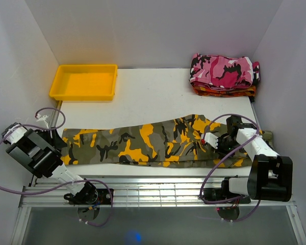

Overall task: Fold and stack the trousers
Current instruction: Fold the trousers

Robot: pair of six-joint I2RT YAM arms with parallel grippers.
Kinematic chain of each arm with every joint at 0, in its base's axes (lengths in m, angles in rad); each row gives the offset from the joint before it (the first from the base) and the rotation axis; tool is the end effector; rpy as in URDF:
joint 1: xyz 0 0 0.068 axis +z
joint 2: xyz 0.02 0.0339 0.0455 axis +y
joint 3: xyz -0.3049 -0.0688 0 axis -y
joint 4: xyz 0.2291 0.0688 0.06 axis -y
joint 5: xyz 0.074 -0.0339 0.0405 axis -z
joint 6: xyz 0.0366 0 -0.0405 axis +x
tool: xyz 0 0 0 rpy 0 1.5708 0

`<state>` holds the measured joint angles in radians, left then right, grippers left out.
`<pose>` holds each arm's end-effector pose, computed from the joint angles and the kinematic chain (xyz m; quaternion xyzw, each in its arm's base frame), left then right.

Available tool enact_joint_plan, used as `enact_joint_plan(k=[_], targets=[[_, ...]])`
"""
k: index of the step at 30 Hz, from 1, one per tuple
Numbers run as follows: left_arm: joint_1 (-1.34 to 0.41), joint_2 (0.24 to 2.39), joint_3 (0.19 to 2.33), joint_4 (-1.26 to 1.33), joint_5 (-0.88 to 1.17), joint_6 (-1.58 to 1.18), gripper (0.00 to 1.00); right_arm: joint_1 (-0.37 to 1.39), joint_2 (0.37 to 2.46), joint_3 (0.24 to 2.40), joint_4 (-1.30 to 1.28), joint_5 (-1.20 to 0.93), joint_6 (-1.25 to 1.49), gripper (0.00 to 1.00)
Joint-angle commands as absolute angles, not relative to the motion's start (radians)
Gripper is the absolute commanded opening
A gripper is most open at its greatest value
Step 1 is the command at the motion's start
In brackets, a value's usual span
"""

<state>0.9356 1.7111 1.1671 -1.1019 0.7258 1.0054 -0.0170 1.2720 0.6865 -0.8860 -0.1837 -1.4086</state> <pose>0.1869 0.2127 0.2471 0.0193 0.9341 -0.2293 0.2729 0.1653 0.0039 0.2188 -0.6410 0.7604 0.0370 0.0973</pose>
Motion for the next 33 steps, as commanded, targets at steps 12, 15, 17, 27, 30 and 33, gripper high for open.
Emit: enact_joint_plan(k=[12,15,17,27,30,33], targets=[[0.833,1.861,1.160,-0.894,0.726,0.727,0.64,-0.009,1.324,0.782,-0.960,-0.209,-1.310,0.08],[0.834,1.868,1.161,-0.859,0.719,0.681,0.63,-0.009,1.325,0.795,-0.966,-0.203,-1.312,0.08],[0.834,1.849,1.151,-0.836,0.716,0.680,0.63,-0.009,1.321,0.796,-0.973,-0.201,-1.318,0.08],[0.833,1.681,1.330,-0.974,0.810,0.713,0.00,-0.009,1.289,0.795,-0.988,-0.210,-1.345,0.08],[0.833,1.701,1.425,-0.983,0.749,0.672,0.00,-0.011,1.275,0.798,-1.011,-0.232,-1.364,0.08],[0.833,1.772,1.451,-0.982,0.695,0.658,0.00,-0.009,1.275,0.785,-1.020,-0.233,-1.374,0.08]])
